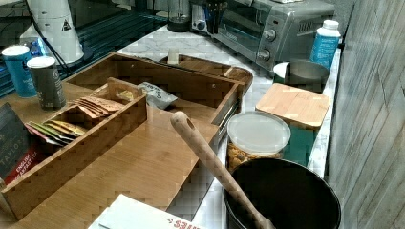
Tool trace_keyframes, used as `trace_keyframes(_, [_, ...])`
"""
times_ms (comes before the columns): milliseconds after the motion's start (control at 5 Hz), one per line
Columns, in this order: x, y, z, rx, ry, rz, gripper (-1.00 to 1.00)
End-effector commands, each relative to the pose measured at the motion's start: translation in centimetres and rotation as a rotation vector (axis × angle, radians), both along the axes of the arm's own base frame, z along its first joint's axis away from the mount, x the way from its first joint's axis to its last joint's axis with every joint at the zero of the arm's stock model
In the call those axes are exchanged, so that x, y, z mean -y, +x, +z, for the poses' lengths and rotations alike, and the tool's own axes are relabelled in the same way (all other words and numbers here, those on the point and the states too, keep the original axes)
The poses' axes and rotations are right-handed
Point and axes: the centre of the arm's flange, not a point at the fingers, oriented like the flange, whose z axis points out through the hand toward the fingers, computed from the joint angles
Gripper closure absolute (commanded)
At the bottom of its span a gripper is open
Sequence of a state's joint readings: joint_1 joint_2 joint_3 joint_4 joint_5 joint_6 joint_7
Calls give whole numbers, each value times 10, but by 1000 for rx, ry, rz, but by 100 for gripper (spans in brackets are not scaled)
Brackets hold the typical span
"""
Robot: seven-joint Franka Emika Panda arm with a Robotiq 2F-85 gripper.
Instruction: Close the drawer.
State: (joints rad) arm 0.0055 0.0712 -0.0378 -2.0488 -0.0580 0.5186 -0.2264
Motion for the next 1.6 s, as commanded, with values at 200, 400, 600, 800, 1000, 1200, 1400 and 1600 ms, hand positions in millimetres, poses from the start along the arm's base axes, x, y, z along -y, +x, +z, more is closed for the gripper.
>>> trace_keyframes(200, [-109, -21, 30, 78, -4, 255, 100])
trace_keyframes(400, [-111, -27, 12, 92, -7, 325, 100])
trace_keyframes(600, [-106, -31, -24, 70, -22, 402, 100])
trace_keyframes(800, [-94, -29, -52, 8, 20, 440, 100])
trace_keyframes(1000, [-90, -35, -79, -65, 23, 448, 100])
trace_keyframes(1200, [-92, -51, -107, -79, 7, 453, 100])
trace_keyframes(1400, [-96, -58, -133, -107, 3, 444, 100])
trace_keyframes(1600, [-98, -67, -161, -78, -31, 466, 100])
